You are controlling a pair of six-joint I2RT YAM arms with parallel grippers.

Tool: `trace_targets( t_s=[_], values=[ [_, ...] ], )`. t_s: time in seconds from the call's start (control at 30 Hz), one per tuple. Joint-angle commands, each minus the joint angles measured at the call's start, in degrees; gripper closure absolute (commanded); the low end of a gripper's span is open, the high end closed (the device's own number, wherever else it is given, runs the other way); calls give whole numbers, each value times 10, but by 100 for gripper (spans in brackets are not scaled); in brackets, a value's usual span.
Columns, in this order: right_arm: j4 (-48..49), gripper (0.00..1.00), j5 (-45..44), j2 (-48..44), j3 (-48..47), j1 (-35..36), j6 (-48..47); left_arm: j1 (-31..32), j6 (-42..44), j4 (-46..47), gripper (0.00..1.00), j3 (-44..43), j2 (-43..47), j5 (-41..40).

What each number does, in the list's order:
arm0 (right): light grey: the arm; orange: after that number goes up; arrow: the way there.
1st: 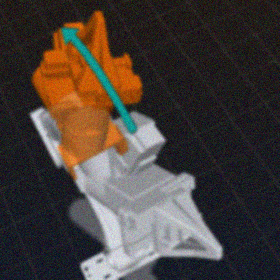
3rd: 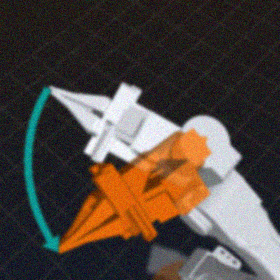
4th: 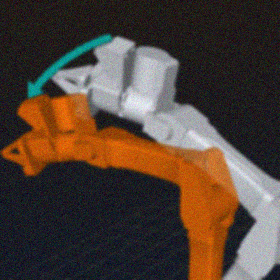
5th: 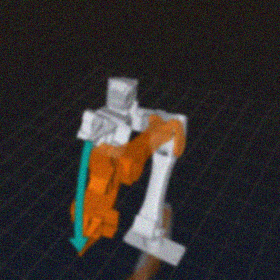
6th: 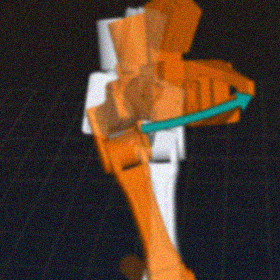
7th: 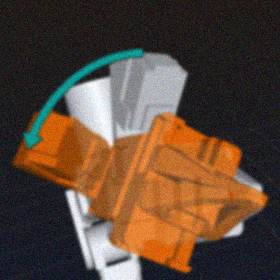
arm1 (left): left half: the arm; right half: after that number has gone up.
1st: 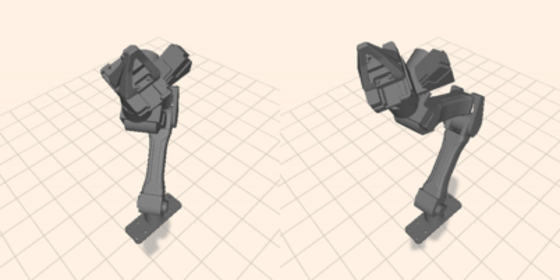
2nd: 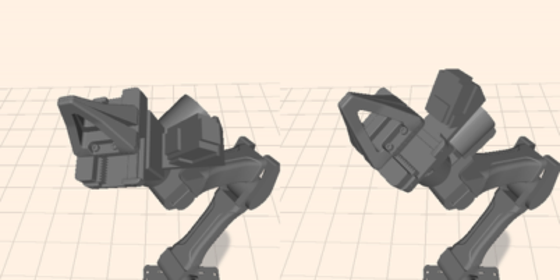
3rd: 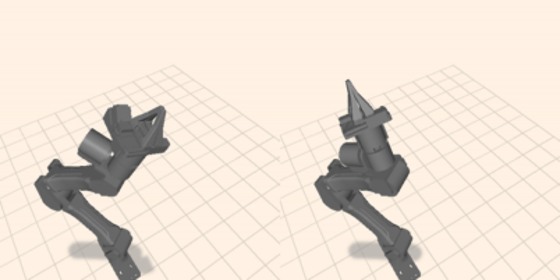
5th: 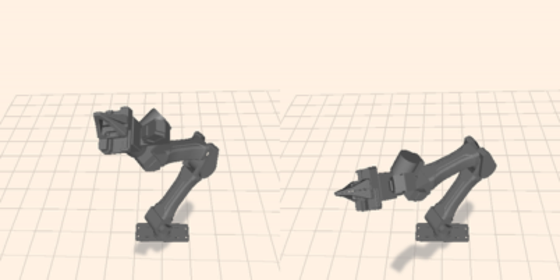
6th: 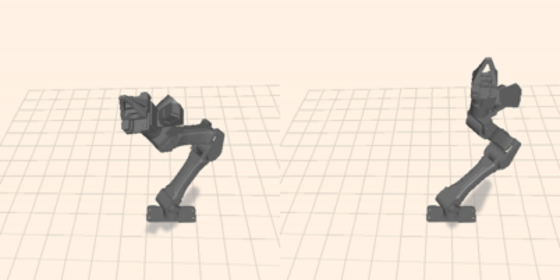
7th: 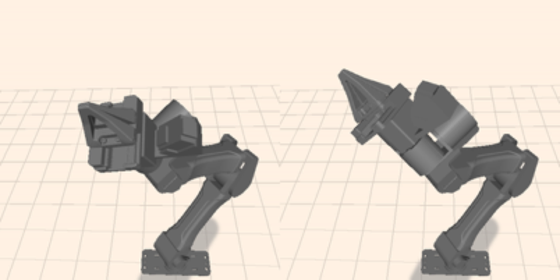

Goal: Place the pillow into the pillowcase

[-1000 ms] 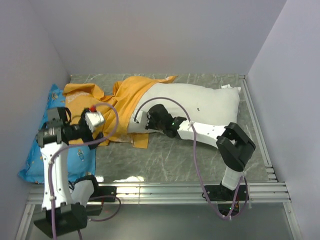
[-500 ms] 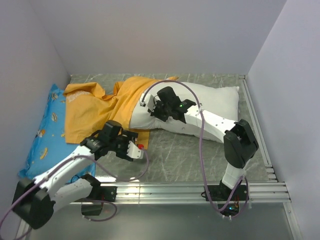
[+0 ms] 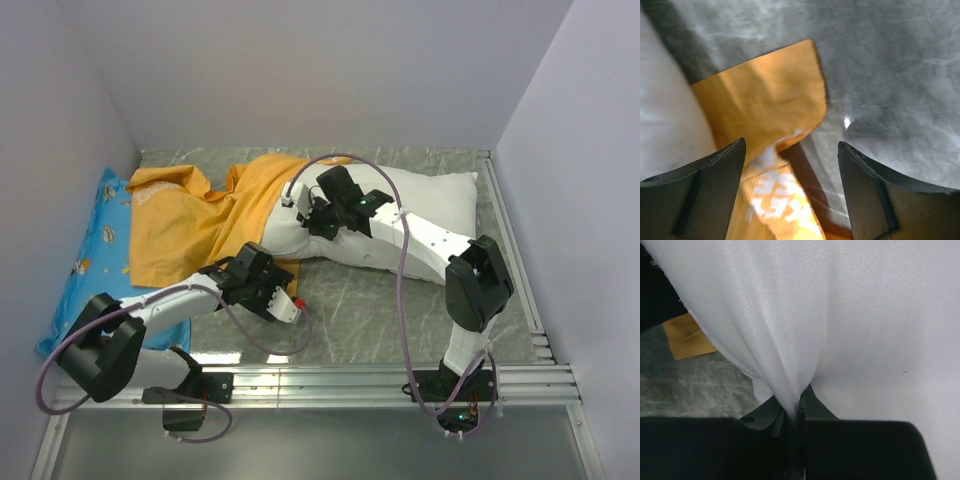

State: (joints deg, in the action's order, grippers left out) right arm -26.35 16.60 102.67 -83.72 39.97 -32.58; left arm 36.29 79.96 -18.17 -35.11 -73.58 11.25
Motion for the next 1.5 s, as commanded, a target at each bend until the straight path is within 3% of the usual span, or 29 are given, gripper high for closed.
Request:
trace_targets(
  t_s=[0.0,0.1,0.2,0.23,0.27,0.43,0.57,0.8,0.87,0.9,0.93,1.03,1.17,1.23,1.33,1.37,1.4,1.47],
  values=[
    [-20,100,48,2,-34,-1,9,11,27,37,22,-26,-27,-29],
    [-24,100,55,-2,-31,-2,8,10,16,65,38,-50,-74,-46],
    [-27,100,66,3,-38,-1,20,30,-20,59,74,-96,-96,-12],
    [-29,100,69,7,-43,-1,25,42,-40,47,94,-108,-92,4],
    [-29,100,75,19,-50,-1,32,56,-59,42,100,-120,-85,18],
    [-16,100,109,88,-140,-5,122,175,-182,-12,100,-231,-64,125],
    [-9,100,171,154,-217,-21,205,247,-219,7,100,-257,-48,136],
    [55,100,261,169,-136,-18,314,268,-251,38,99,-233,-67,121],
    [67,100,267,165,-82,-19,318,268,-293,35,84,-231,-45,120],
    [87,100,269,161,-63,-22,324,264,-367,36,75,-240,-32,120],
    [99,100,276,149,-43,-22,325,258,-409,15,58,-253,-5,127],
    [131,100,288,139,11,-25,364,196,-584,-17,36,-307,46,166],
    [166,100,306,120,60,-25,408,93,-703,-67,29,-317,113,138],
    [184,99,312,94,74,-26,427,0,-745,-89,30,-312,137,107],
    [162,72,313,33,78,-33,411,-149,-768,-142,32,-306,129,102],
    [155,57,311,13,74,-47,405,-184,-771,-151,32,-303,122,113],
    [137,50,317,-5,69,-59,394,-239,-787,-161,34,-300,99,112],
    [115,39,320,-47,39,-95,379,-271,-796,-170,38,-299,66,106]
  ],
)
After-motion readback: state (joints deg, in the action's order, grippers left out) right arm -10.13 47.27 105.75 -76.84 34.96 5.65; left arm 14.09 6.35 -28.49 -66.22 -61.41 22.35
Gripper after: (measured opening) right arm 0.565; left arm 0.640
